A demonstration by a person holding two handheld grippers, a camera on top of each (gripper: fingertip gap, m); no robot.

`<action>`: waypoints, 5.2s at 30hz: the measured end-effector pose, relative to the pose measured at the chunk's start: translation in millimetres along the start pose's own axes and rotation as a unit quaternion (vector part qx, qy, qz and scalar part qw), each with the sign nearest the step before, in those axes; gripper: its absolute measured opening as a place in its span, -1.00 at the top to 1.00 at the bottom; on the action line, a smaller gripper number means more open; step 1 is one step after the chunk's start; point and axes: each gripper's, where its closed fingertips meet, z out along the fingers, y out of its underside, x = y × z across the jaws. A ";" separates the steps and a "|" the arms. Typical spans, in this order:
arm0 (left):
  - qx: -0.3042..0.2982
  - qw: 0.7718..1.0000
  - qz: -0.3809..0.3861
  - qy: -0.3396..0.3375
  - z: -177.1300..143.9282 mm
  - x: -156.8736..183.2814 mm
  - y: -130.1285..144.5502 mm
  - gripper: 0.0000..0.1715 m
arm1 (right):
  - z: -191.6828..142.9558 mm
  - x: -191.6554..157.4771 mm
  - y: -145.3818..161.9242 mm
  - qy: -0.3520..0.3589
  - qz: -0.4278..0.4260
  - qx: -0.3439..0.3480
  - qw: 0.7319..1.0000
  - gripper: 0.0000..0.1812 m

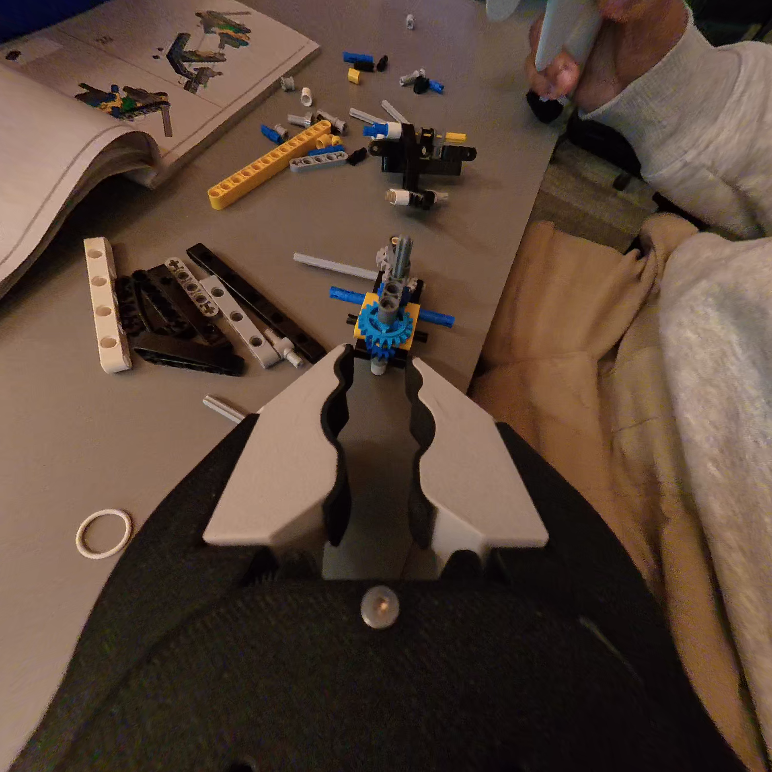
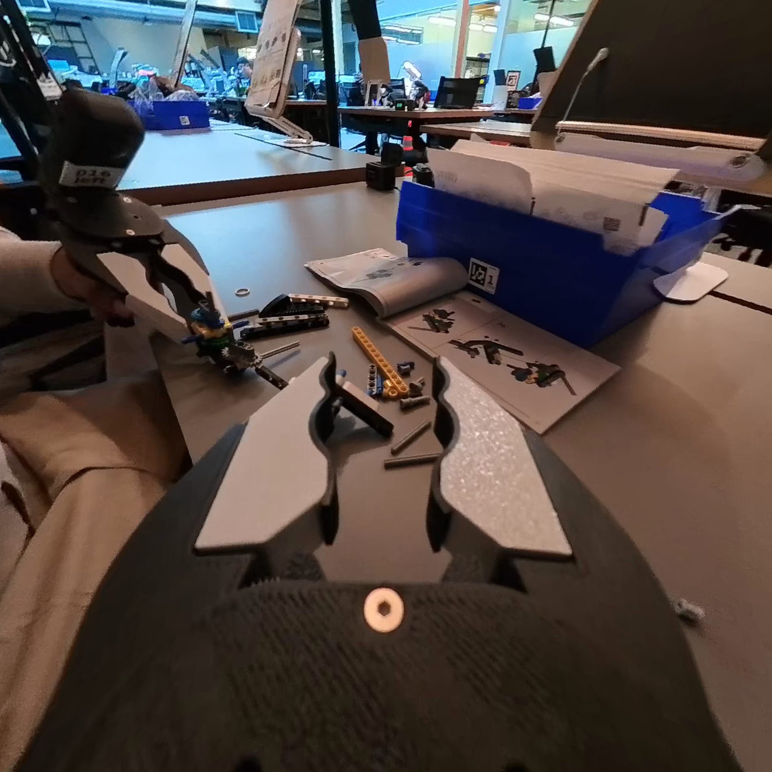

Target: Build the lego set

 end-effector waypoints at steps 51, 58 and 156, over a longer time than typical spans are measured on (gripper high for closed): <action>-0.008 0.999 -0.034 0.016 2.2 -2.6 -2.2 0.74 | 10.8 34.9 -1.8 0.039 0.001 0.004 0.999 0.60; -0.008 1.000 0.018 0.000 4.5 -17.4 -26.0 0.74 | 15.6 40.9 -1.4 0.041 0.004 0.001 0.999 0.60; -0.059 0.998 -0.011 0.008 11.9 -32.4 -12.4 0.75 | 115.4 -81.4 41.8 -0.350 -0.128 -0.280 0.885 0.34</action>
